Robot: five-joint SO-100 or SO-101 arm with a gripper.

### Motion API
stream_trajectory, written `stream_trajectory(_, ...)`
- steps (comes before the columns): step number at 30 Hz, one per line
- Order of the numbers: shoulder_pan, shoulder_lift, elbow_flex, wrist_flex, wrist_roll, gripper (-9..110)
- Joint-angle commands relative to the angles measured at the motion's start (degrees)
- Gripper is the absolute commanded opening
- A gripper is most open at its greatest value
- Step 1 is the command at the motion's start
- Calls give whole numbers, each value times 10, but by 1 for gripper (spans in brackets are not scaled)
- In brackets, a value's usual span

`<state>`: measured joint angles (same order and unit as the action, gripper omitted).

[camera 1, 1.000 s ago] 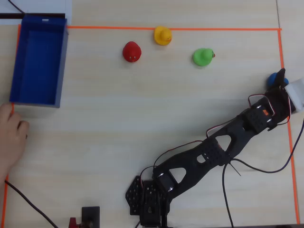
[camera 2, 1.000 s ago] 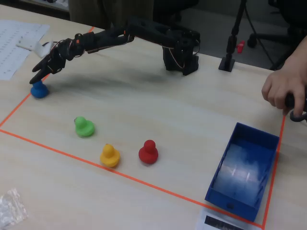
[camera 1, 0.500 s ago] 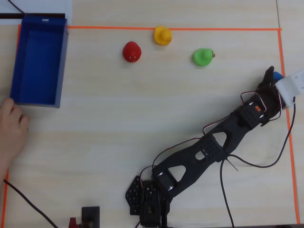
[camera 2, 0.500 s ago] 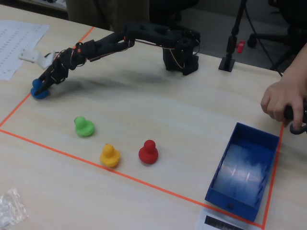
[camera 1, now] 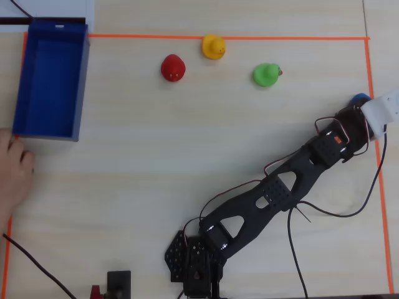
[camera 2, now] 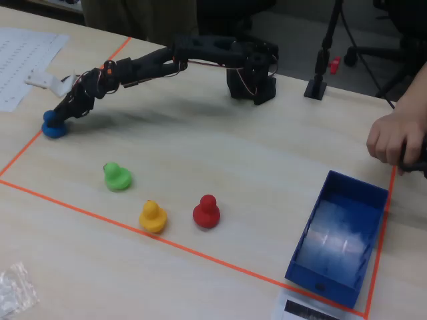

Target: Grasp blue duck and put it into box.

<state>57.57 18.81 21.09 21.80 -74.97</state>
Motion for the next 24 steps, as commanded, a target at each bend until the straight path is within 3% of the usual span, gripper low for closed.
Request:
stream_trajectory(1,-1,33,-80,68,53,0)
stream_trajectory(5,-18,150,-78,243,135,0)
stream_trajectory(10,-103,364,43,463,200,0)
stream_trajectory(17,-306,625,307,508,281,0)
stream_trajectory(24,-543,681,310,585,367,0)
